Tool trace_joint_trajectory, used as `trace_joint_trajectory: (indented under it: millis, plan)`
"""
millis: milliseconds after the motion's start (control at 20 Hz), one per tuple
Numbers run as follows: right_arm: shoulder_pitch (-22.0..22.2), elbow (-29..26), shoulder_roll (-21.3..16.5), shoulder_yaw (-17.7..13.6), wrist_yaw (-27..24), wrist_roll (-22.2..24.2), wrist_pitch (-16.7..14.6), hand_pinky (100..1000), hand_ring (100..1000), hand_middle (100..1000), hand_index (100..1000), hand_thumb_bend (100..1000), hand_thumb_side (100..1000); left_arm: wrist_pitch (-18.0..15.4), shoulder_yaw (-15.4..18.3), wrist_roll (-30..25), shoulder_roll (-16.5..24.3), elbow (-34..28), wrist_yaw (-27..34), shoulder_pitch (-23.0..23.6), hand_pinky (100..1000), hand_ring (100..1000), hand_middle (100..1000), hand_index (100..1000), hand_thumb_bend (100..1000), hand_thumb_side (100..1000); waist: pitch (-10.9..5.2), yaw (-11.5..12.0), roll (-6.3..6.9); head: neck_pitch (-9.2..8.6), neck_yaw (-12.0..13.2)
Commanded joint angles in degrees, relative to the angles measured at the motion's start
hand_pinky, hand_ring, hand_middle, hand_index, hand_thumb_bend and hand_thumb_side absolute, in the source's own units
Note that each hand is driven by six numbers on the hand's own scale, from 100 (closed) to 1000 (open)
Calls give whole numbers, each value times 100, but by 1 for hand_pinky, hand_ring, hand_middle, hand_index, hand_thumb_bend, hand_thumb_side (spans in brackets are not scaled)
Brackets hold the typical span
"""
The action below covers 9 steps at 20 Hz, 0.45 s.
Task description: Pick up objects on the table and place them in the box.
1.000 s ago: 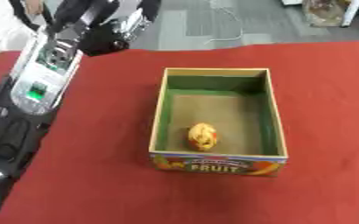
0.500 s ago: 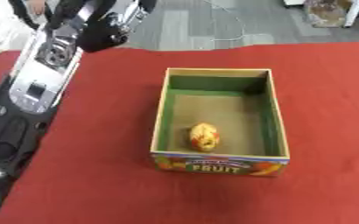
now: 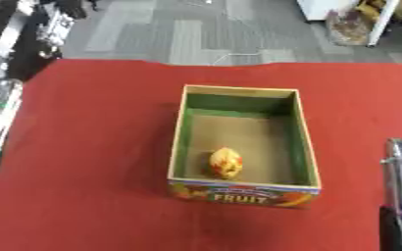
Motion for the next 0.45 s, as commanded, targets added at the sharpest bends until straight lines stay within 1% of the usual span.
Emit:
trace_joint_trajectory:
  millis: [50, 200, 350, 450]
  plan:
    - [-52, -114, -78, 17, 38, -14, 5, 852, 856, 628, 814, 100, 1000, 269, 499, 286, 216, -531, 296, 190, 514, 653, 624, 905, 100, 1000, -129, -38, -11, -28, 43]
    - [-65, -114, -64, 40, 33, 5, -4, 851, 856, 628, 814, 100, 1000, 534, 895, 551, 306, -948, 561, 400, 513, 651, 622, 903, 100, 1000, -123, -75, 5, -41, 108]
    - [-63, -114, -54, 56, 27, 17, -11, 851, 856, 628, 814, 100, 1000, 791, 972, 815, 389, -1068, 825, 444, 512, 650, 621, 901, 100, 1000, -125, -65, 16, -36, 126]
    - [-60, -114, -51, 60, 26, 20, -15, 851, 856, 628, 814, 100, 1000, 860, 956, 997, 435, -1080, 1008, 454, 511, 648, 618, 900, 100, 1000, -128, -56, 20, -35, 131]
